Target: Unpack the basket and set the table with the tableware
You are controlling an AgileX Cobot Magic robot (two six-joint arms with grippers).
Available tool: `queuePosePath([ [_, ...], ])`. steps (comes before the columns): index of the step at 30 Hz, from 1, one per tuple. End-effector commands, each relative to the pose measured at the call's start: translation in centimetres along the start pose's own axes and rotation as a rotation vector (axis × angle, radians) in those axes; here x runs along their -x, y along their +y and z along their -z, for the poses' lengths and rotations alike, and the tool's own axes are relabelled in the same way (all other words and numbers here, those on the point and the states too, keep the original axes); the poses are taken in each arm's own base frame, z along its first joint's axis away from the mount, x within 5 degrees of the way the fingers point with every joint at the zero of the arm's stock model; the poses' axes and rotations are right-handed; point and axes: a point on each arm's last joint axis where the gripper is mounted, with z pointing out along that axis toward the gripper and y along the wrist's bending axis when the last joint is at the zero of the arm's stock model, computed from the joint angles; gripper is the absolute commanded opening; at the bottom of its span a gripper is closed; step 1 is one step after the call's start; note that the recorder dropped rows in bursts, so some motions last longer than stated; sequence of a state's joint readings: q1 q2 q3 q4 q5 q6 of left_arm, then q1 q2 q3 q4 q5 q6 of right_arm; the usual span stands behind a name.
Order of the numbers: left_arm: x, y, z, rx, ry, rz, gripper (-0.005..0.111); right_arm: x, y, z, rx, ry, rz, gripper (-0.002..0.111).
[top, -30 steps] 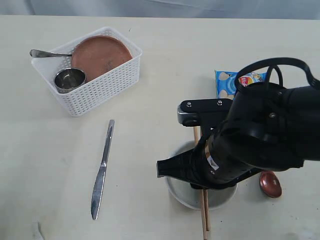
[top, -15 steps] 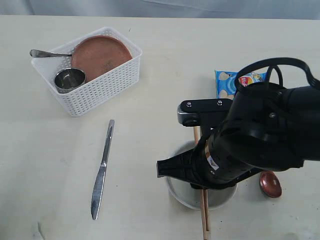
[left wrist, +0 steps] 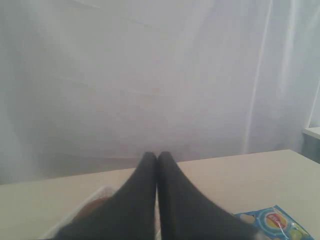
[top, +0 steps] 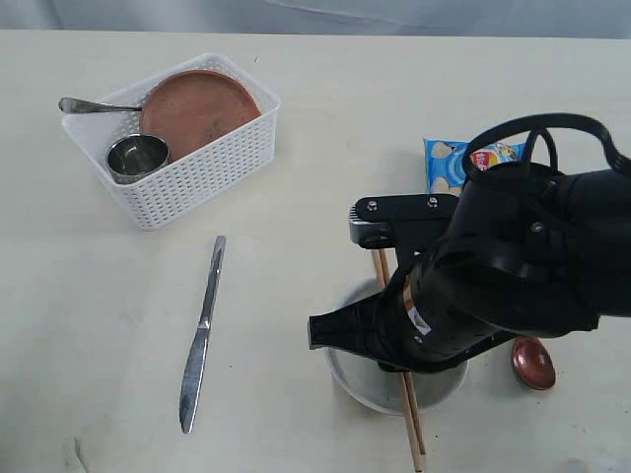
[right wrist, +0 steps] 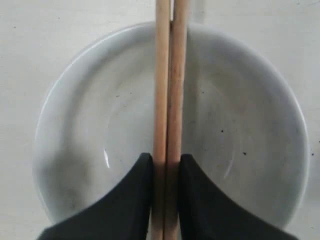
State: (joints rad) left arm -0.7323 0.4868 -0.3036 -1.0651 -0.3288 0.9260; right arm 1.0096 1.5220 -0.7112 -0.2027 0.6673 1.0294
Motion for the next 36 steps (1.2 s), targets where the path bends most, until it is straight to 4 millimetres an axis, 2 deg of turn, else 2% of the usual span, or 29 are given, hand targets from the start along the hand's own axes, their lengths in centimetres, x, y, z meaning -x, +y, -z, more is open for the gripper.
queuePosePath([
  [1, -0.1, 0.1, 0.1, 0.008, -0.003, 0.013, 0.0, -0.1, 0.0, 0.0, 0.003, -0.007, 0.008, 0.011],
  [5, -0.1, 0.1, 0.1, 0.008, -0.003, 0.013, 0.0, -0.1, 0.0, 0.0, 0.003, -0.007, 0.0, 0.013],
  [12, -0.1, 0.1, 0.1, 0.008, -0.003, 0.013, 0.0, -0.1, 0.0, 0.0, 0.003, -0.007, -0.002, 0.036],
  [20, -0.1, 0.1, 0.1, 0.008, -0.003, 0.013, 0.0, 0.0, 0.0, 0.7, 0.024, -0.025, -0.006, 0.037],
  [26, -0.1, 0.1, 0.1, 0.008, -0.003, 0.013, 0.0, 0.1, -0.4, 3.5, 0.108, -0.091, -0.015, 0.037],
  [32, 0.6, 0.2, -0.4, 0.044, 0.017, 0.019, 0.0, -0.3, -2.0, 8.7, 0.257, -0.238, 0.057, 0.037],
  [36, 1.1, 0.8, -1.6, 0.165, 0.077, -0.026, 0.0, -0.8, -3.3, 11.4, 0.313, -0.332, 0.089, 0.037],
])
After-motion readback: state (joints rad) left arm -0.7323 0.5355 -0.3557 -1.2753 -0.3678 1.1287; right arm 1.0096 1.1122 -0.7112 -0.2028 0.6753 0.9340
